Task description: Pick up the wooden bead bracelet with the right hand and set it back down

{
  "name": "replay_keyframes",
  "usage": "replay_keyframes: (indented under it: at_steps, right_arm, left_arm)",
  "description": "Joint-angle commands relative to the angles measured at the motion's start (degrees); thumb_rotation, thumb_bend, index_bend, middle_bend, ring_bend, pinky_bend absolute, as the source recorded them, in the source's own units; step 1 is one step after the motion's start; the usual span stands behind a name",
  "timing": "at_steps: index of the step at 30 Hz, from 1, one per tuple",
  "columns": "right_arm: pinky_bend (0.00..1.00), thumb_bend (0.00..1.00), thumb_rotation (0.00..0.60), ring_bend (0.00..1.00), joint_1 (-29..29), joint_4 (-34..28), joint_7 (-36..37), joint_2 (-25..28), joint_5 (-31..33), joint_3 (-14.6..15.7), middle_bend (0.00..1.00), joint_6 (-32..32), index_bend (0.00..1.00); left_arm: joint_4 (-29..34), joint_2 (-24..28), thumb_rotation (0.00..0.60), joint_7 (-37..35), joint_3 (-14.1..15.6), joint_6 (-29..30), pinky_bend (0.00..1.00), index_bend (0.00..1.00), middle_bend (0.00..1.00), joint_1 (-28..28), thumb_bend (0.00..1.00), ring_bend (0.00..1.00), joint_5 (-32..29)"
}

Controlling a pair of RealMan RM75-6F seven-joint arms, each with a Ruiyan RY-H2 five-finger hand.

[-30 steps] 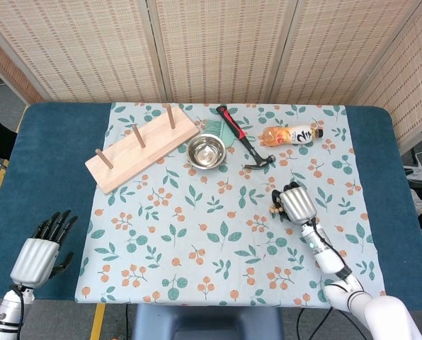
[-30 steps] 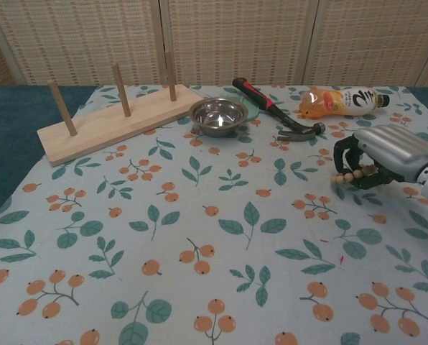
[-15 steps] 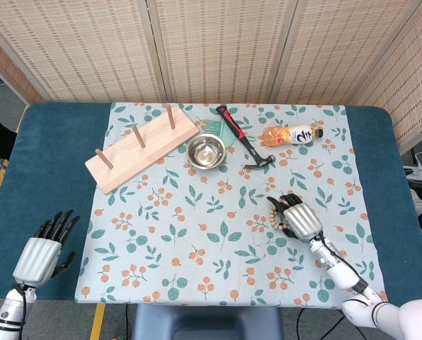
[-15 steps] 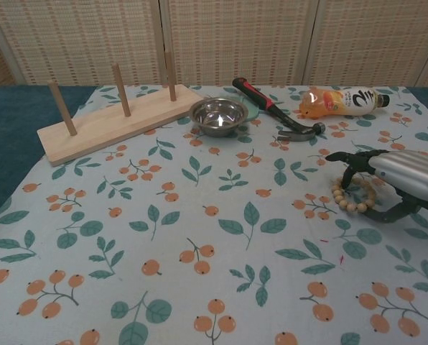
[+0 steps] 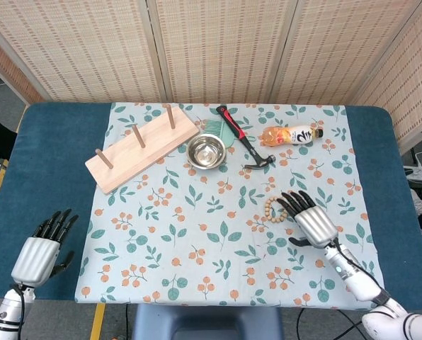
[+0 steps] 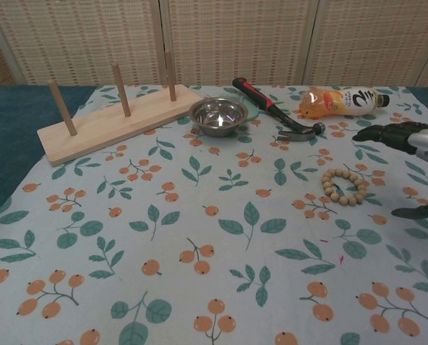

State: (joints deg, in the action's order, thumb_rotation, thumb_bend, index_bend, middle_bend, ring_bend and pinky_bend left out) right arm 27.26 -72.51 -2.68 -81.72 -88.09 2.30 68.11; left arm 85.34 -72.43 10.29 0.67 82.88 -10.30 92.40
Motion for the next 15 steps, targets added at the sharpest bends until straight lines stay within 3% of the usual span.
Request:
replay_keyframes:
  at_steps: [1,5,8,11,15]
  right_arm:
    - [0.0,0.1,0.514,0.0,-5.5,-8.0,-5.2,6.0,-1.2,-0.2,0.0,9.2,0.0]
    - [0.0,0.1,0.516,0.0,-14.0,-16.6,-14.2,10.4,0.1,2.4,0.0,18.3,0.0]
    - [0.0,0.1,0.521,0.0,-19.3,-17.5,-16.3,10.5,-2.2,4.6,0.0,25.1,0.0]
    - [0.0,0.11,0.522,0.0,-20.7,-18.6,-15.4,11.9,-4.8,5.4,0.0,26.8,0.0]
    - [0.0,0.11,0.522,0.0,-21.3,-18.4,-14.9,12.1,-3.6,4.1,0.0,25.9,0.0]
  left_arm:
    - [-0.1,-0.1,0.6,-0.6,-0.1,1.0,0.2,0.02,0.0,0.1,0.38,0.0,0.7]
    - [-1.6,-0.6,0.6,-2.1,-0.7,4.7,0.2,0.0,0.0,0.8,0.38,0.0,2.5]
    - [-2.3,-1.0,0.584,-2.8,-1.4,6.7,0.17,0.0,0.0,1.5,0.38,0.0,2.2]
    - [-2.2,-0.8,0.519,-3.2,-1.8,6.8,0.13,0.0,0.0,1.7,0.38,0.0,1.3]
    - [-1.6,-0.2,0.504,-3.0,-1.8,6.7,0.12,0.0,0.0,1.7,0.38,0.0,1.4]
